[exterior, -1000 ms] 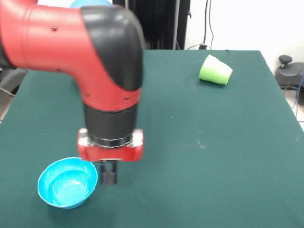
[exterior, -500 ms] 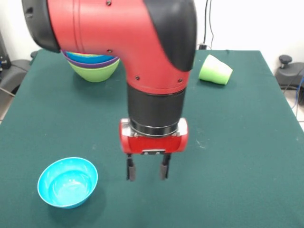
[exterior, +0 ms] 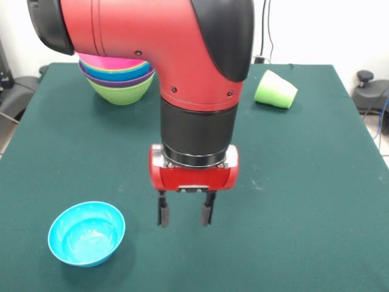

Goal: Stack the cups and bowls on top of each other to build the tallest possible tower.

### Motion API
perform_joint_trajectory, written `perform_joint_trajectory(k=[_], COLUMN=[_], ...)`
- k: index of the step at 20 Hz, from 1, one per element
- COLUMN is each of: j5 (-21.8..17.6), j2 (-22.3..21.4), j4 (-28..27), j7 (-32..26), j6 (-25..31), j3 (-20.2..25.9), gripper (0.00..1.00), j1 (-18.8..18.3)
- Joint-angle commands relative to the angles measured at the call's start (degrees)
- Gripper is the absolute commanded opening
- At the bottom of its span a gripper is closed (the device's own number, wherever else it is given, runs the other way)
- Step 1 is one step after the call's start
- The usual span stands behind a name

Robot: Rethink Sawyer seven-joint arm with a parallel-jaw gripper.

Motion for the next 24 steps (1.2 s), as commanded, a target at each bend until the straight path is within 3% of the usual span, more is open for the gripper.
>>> perform_joint_trajectory(k=[1,14,19,24], j5=[0.4,2.0,2.0,2.3], j2=[0.2,2.2,4.9,5.8], j4=[1.3,2.3,-2.7,-3.9], j7=[5.5,2.8,-2.1,-3.9], j6=[1.3,-1.8,0.8,1.1], j3=[-1.8,-1.9,-0.4,-0.1], gripper=[1.00,1.00,1.00,1.00], j1=[0.7,-1.5,-2.9,-3.7])
